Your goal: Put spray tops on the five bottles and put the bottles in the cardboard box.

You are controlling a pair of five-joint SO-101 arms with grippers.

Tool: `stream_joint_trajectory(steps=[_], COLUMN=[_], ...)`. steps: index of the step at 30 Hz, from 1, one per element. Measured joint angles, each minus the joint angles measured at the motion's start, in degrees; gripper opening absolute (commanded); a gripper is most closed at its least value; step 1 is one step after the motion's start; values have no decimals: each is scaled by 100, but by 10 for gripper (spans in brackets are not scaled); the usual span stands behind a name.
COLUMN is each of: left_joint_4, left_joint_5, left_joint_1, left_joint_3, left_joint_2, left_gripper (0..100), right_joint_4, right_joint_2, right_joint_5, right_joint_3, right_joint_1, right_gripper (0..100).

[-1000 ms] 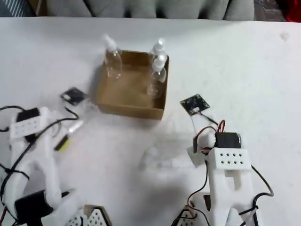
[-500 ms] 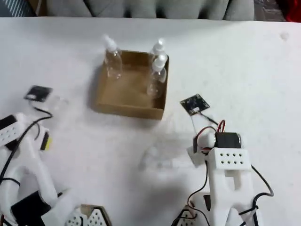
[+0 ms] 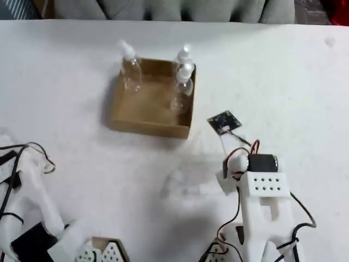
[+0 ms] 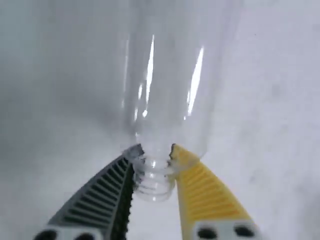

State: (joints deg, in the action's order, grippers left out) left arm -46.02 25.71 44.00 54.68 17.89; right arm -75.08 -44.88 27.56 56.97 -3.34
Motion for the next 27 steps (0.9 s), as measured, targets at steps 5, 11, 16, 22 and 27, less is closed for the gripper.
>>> stream_joint_trajectory(steps=[5, 11, 16, 22, 27], left_joint_4=[185, 193, -343, -1609, -2303], left_joint_5=[229, 237, 185, -879, -2365], left_joint_1=[18, 18, 18, 18, 18], left_joint_3=[149, 158, -35, -1099, -1943], left_joint_2=[0, 0, 0, 0, 0], left_gripper=[436, 429, 374, 238, 146], right_joint_4=[0, 0, 0, 0, 0], right_joint_2=[0, 0, 0, 0, 0], right_joint_5=[0, 0, 0, 0, 0], right_joint_3=[0, 0, 0, 0, 0], right_joint_1=[0, -255, -273, -273, -273], right_gripper=[19, 19, 18, 17, 17])
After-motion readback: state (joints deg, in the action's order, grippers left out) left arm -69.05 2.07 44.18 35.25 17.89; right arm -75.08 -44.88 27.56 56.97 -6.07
